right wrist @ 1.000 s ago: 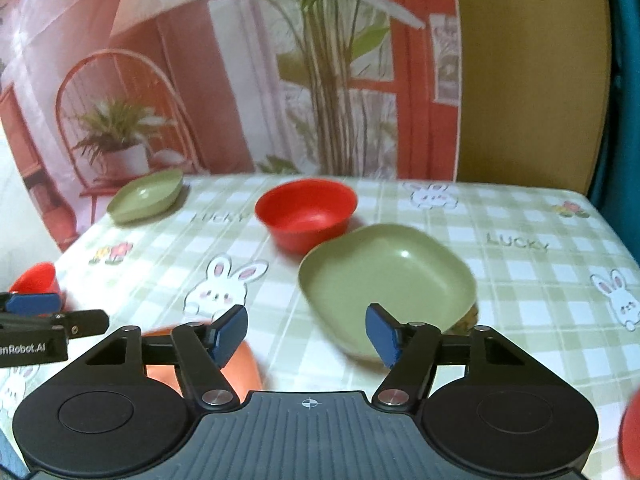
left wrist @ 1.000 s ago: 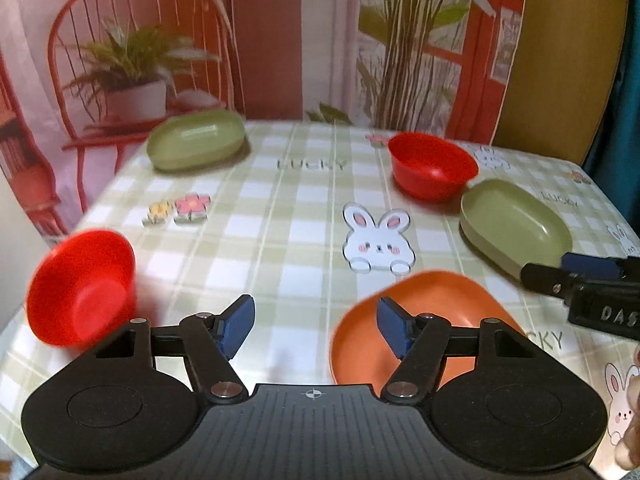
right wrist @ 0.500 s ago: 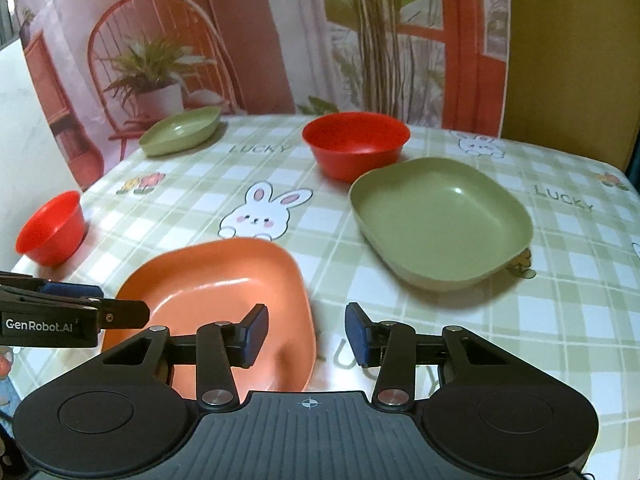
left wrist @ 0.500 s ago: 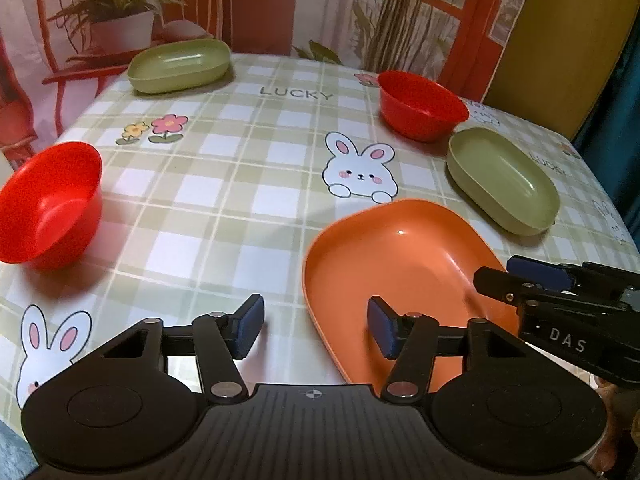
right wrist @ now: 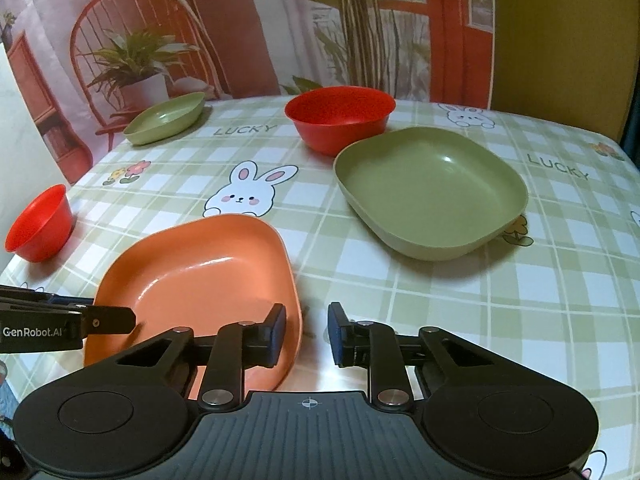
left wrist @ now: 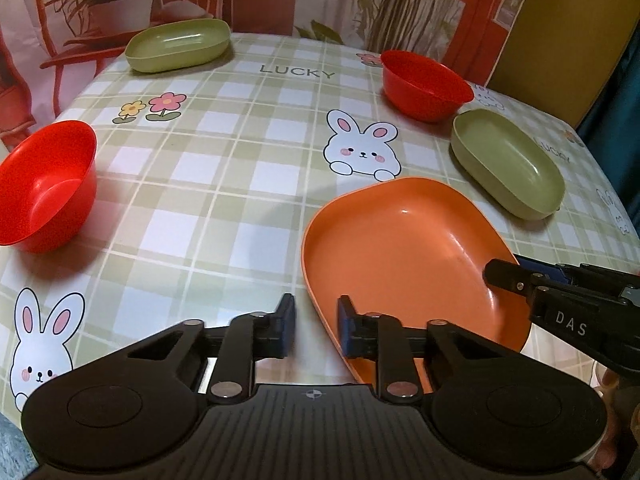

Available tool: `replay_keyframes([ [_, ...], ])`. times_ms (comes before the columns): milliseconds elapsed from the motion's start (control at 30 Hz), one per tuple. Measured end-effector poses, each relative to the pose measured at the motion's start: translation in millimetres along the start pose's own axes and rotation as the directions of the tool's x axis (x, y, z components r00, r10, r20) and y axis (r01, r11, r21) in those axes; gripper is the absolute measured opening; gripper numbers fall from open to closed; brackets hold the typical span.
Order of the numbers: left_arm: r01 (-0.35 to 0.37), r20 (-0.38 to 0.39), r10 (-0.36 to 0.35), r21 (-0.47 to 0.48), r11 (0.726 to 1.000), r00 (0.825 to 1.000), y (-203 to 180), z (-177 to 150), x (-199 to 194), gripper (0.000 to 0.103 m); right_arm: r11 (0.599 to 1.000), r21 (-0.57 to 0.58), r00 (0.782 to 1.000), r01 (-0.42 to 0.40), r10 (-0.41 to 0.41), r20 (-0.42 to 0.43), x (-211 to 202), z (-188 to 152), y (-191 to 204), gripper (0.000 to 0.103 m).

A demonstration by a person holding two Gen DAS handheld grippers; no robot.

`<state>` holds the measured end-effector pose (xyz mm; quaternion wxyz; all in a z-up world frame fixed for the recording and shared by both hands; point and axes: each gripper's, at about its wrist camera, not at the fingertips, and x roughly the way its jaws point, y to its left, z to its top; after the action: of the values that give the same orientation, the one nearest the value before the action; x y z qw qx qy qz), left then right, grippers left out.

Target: Organize plates and bowls

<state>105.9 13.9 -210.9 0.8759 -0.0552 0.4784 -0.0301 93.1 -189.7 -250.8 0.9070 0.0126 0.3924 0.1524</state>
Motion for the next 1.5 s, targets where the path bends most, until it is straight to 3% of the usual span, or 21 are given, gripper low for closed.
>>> replay_keyframes([
  [133, 0.009, 0.010, -0.010, 0.011, 1.000, 1.000, -1.7, -1.0, -1.2, 0.015, 1.000, 0.002, 1.000, -0.010, 0.010, -0.002, 1.0, -0.1, -0.3, 0.013],
  [367, -0.009, 0.025, 0.009, 0.028, 1.000, 1.000, -3.6, -3.0, -3.5, 0.013, 1.000, -0.006, 1.000, -0.020, 0.020, -0.002, -0.3, -0.7, 3.8, 0.005],
  [867, -0.030, 0.092, 0.020, 0.103, 0.994, 0.996, -18.7, 21.7, -21.0, 0.013, 1.000, 0.018, 0.998, -0.012, 0.011, 0.059, -11.1, 12.9, -1.3, 0.004],
  [1500, -0.004, 0.260, -0.038, 0.158, 0.987, 0.965, -94.8, 108.4, -51.9, 0.014, 0.998, 0.006, 0.962, 0.055, -0.054, 0.268, -55.3, 110.7, -56.7, 0.006],
])
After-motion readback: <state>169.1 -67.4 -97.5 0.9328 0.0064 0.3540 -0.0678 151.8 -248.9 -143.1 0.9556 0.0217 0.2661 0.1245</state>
